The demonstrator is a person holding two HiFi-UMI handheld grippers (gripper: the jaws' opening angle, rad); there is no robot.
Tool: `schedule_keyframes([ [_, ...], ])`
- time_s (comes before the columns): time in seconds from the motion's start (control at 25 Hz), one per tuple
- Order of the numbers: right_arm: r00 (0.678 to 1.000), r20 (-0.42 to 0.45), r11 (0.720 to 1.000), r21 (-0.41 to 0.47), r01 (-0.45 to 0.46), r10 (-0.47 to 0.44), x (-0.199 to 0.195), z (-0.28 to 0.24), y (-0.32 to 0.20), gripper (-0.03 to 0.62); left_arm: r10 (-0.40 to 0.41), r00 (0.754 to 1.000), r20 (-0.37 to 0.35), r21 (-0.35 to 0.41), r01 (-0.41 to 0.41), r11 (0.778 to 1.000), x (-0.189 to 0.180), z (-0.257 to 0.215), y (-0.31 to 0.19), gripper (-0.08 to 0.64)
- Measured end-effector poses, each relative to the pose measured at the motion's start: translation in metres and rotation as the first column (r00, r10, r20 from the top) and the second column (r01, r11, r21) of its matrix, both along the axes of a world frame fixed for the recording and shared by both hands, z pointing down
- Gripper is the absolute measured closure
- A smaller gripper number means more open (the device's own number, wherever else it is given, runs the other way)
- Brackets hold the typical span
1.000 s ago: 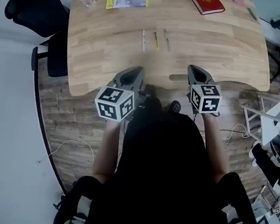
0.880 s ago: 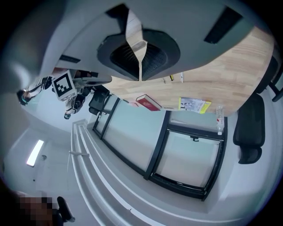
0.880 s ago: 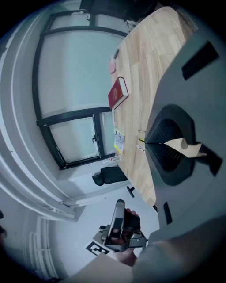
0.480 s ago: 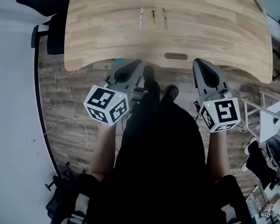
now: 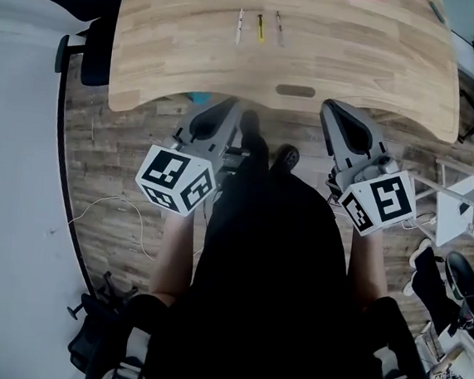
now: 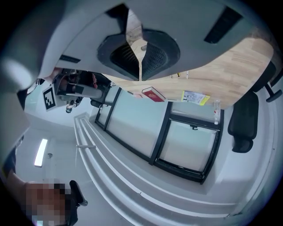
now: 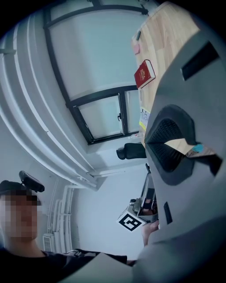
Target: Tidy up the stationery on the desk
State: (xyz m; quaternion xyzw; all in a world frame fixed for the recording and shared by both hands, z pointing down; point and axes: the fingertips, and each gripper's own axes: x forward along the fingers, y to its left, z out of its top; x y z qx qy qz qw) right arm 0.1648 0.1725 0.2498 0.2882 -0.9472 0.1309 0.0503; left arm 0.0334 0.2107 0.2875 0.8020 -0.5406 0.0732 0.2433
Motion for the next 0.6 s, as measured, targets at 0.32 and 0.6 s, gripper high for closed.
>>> schedule_keyframes([
  [0.32,0.999,-0.015,0.999,0.023,0.048,-0.048,-0.0019,-0.0044,0.0067,0.572,0.005,1.000,0.005,-0.007,-0.005,1.000,-0.0005,-0.0024,-0.0015,0.515],
  [0.6,0.999,-0.018,0.999,0.005,0.043,-0.043,-0.0013,-0.0065,0.0025,0.572,0.016,1.000,0.012,0.008,-0.016,1.000,0.0012,-0.0095,-0.0017,0.515],
])
